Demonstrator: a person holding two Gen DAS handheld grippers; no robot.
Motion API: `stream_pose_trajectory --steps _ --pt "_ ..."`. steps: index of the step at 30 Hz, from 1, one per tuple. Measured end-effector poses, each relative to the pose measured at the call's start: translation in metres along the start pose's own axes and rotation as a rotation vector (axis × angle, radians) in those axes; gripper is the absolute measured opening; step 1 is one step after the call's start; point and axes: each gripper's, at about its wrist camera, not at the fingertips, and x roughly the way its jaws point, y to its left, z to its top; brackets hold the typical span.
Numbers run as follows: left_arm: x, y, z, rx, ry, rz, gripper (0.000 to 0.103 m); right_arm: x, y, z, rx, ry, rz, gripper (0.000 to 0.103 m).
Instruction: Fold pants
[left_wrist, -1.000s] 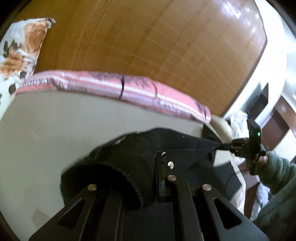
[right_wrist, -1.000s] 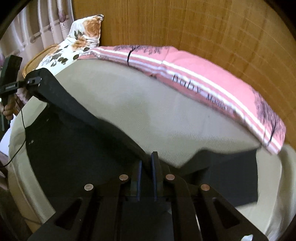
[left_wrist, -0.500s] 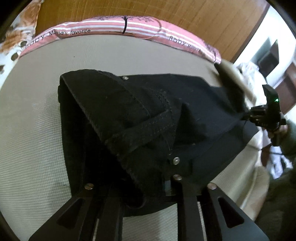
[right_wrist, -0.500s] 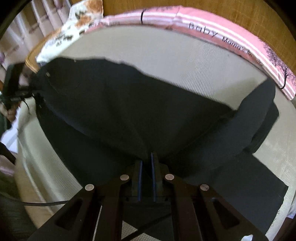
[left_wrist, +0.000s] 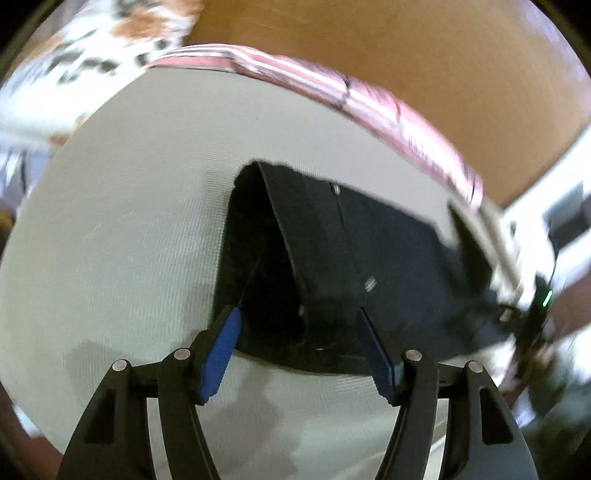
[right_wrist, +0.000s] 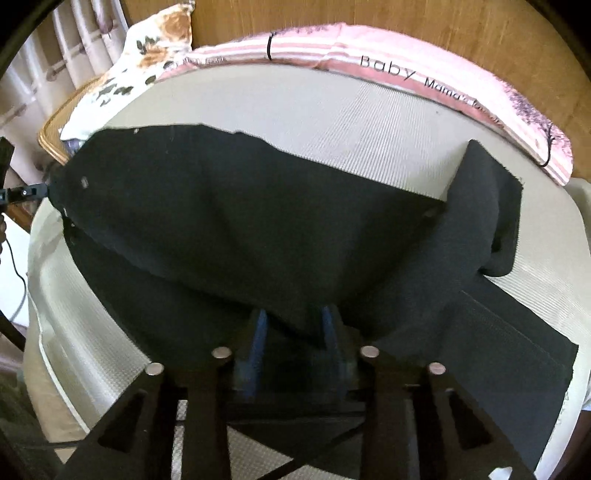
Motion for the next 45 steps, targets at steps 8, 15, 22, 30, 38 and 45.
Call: stream_pose_trajectory --steps 8,15,22,30,38,45 --pt "0.020 -0.012 -0.021 -0.227 0.089 -0.121 0.066 -0.021 -0.013 -0.012 0.164 -0.070 0.031 0.040" --pt "0.054 -0.014 -0.018 -0.383 0.116 -0.112 0.066 -0.013 -0.040 -0.024 0.354 -0.058 0.055 0.041" --pt "0.072 -0.008 -0.019 -0.450 0.100 -0.090 0.066 -0.003 -0.059 -0.020 0.470 -0.077 0.077 0.042" --pt "0.070 0.001 -0.017 -0.452 0.061 -0.025 0.050 -0.006 -0.086 -0.007 0.575 -0.133 0.107 0.045" --pt "0.065 -0.010 -0.007 -0.384 0.031 0.010 0.032 -0.001 -0.109 0.016 0.638 -0.172 0.189 0.016" --pt "0.045 -0.024 0.012 -0.258 0.000 0.047 0.024 -0.041 -0.098 0.004 0.583 -0.216 0.052 0.009"
